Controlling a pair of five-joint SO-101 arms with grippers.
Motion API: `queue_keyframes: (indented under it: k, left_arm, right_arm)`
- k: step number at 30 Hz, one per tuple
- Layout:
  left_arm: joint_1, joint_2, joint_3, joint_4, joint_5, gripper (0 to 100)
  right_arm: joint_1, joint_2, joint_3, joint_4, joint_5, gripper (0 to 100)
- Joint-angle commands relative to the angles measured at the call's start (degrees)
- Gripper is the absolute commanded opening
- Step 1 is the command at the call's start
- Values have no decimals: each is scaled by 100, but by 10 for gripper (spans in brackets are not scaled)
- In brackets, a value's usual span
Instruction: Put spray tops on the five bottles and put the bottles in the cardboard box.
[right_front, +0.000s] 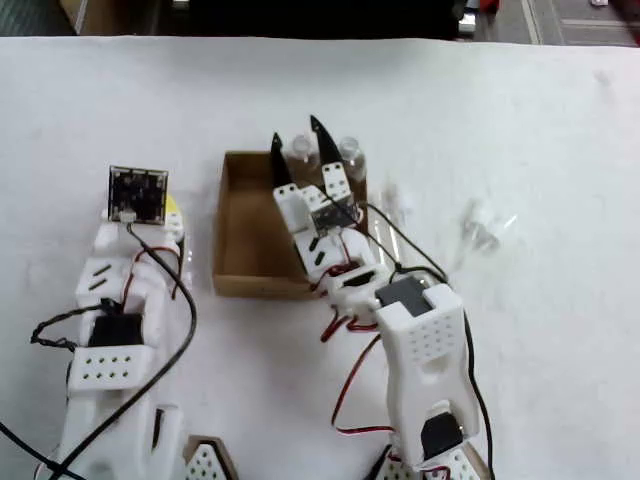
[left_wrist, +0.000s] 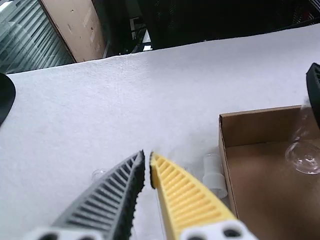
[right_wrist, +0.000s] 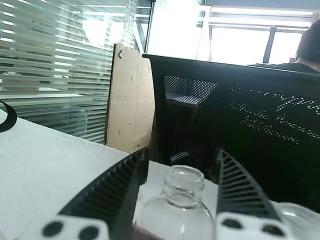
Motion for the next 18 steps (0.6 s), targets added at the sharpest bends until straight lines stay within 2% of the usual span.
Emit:
queue_keyframes:
  k: [1,11,18]
  left_arm:
    - [4,-163,-62,-149,18,27]
    - [13,-163,-62,-149,18,27]
    - [13,-163,-62,-149,18,27]
  right_arm:
    - [-31,-119,-18,-57,79,180]
    - [-110,-330,9,-119,79,180]
    - [-224,-1859,949,-66,79,180]
